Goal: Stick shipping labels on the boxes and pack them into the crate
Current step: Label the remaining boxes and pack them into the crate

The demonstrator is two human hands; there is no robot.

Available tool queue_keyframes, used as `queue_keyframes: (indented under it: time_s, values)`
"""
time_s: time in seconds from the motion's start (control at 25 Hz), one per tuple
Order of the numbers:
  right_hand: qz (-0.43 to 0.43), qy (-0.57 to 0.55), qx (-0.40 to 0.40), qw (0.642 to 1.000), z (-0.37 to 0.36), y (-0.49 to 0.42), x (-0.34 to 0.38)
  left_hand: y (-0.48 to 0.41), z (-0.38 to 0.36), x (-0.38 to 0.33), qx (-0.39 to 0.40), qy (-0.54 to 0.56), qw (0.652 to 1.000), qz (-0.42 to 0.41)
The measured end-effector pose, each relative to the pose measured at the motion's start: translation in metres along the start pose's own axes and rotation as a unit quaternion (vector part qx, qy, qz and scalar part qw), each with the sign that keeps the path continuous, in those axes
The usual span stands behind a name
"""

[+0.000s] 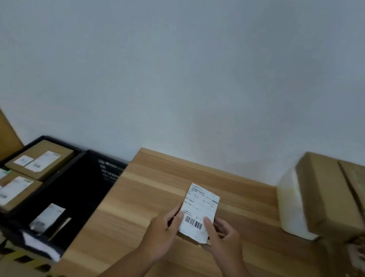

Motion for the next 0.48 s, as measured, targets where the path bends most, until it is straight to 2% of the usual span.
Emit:
queue_keyframes:
  time_s: [0.2,0.48]
  values:
    - [-0.015,-0.013,0.017,1.000,-0.150,0.056,0.010,0.033,0.145,0.032,-0.029,-0.019,0.999,-0.001]
    - [0.042,0.036,0.049,0.997,-0.282,0.082,0.062,0.055,0.279,0.040,-0.109,0.022,0.994,0.020]
Point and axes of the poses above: each hand's wrist, its own y-axis away from the middle knuckle, its own z-axis out of the back of the hand, x = y × z, the point moved 4 cm from there along -y, towards the middle knuckle, and after that the axes turned 9 degrees about y, right-handed, at the moved point
